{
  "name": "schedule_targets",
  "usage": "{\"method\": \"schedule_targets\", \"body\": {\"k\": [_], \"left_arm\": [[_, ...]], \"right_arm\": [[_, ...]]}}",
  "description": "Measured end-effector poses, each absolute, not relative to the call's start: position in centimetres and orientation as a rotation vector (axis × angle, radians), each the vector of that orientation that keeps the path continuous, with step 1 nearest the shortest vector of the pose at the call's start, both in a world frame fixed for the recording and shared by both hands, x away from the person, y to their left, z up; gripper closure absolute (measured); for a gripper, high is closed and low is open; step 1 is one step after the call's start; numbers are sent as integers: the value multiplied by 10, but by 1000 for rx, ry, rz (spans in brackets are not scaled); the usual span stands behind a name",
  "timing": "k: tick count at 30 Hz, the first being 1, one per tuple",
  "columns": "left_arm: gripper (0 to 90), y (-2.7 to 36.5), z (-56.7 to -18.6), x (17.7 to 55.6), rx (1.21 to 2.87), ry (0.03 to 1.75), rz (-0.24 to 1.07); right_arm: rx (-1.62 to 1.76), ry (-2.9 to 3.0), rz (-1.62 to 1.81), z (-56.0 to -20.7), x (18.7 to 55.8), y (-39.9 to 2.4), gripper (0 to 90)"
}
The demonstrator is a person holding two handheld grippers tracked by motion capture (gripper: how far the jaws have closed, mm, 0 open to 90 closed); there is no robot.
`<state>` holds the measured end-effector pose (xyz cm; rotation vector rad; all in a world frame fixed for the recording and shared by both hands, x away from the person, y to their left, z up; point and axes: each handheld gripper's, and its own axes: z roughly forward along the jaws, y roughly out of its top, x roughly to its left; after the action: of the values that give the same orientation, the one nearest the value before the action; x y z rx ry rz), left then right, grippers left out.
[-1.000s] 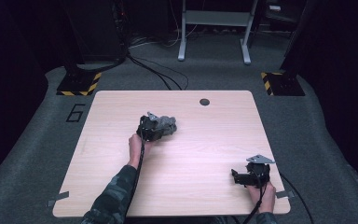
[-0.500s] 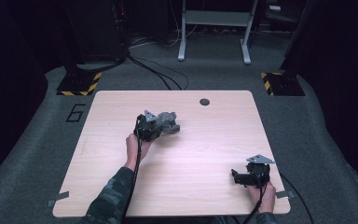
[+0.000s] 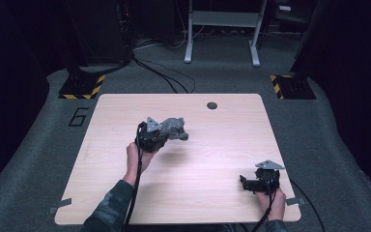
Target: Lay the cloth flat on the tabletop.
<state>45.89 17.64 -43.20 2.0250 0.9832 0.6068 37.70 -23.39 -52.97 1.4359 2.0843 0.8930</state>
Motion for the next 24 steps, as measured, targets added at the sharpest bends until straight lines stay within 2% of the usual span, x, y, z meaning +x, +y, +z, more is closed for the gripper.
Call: {"method": "schedule_targets", "body": {"k": [11, 24], "left_arm": [[691, 169, -430, 427, 2036, 903, 573], [687, 161, -446, 394, 2068, 862, 508]], "right_arm": [[1439, 2084, 892, -530, 377, -234, 37], [1437, 2083, 893, -530, 377, -234, 37]]}}
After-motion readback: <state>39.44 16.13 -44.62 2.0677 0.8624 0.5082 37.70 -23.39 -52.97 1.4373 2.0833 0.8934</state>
